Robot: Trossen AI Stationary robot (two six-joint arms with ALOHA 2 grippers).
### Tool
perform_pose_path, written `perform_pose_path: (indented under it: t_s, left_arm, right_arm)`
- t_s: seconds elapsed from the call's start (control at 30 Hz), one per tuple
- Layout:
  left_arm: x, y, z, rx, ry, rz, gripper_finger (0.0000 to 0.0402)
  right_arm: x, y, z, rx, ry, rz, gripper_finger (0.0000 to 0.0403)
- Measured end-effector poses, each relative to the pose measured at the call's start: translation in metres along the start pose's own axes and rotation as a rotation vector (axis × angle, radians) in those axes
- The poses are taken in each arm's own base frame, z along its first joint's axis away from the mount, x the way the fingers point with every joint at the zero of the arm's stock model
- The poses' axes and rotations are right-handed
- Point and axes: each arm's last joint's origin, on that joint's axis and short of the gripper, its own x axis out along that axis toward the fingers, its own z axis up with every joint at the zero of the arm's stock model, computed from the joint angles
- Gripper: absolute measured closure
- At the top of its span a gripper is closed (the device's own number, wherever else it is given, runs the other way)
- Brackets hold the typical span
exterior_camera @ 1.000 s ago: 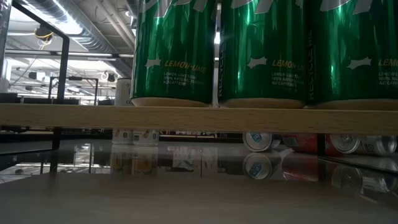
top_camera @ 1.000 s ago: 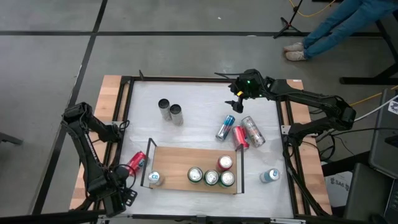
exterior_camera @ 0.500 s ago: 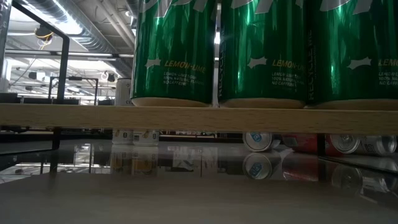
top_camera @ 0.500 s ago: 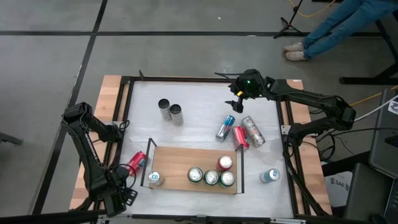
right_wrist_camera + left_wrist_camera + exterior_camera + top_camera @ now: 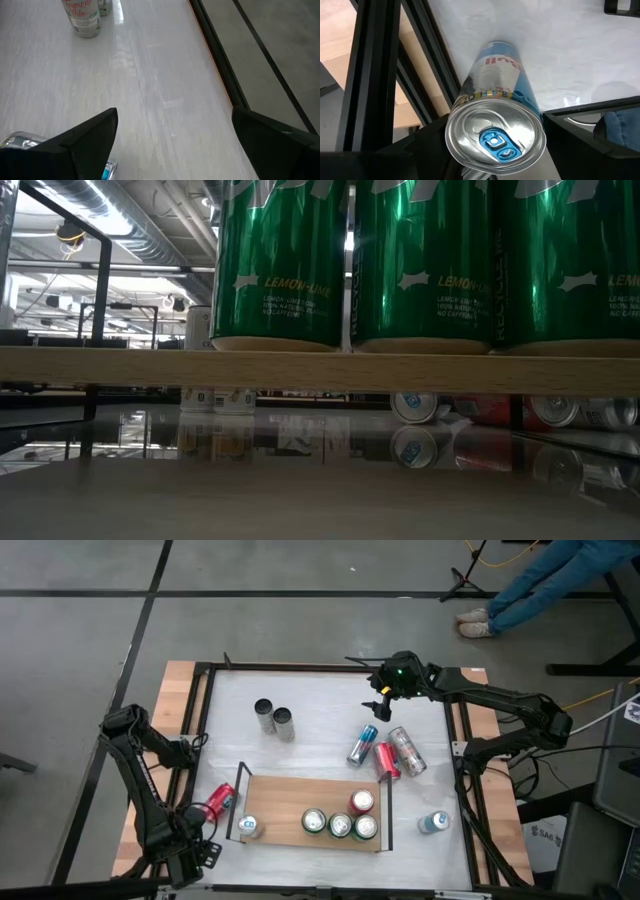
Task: Place canned beverage on shelf
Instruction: Put the blue soda can on the shelf aligned with the other blue soda can
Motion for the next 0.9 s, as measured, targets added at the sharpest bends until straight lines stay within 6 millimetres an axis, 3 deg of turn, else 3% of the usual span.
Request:
perform_pose_path:
  t_s: [0.23,0.53,0.9]
  left_arm:
    - [0.0,0.0,0.0,-0.003,0.001,0.002,0.012]
    - [-0.001,0.0,0.0,0.001,0.0,-0.003,0.0186]
    - [-0.006,-0.002,0.006,0.011,-0.017,-0.031,0.019]
  right_arm:
    - [-0.001,0.0,0.0,-0.001,-0.004,-0.001,0.0022]
    - [-0.029,0.001,0.009,-0.019,-0.102,-0.037,0.0022]
    - [-0.031,0.001,0.009,-0.021,-0.108,-0.039,0.0022]
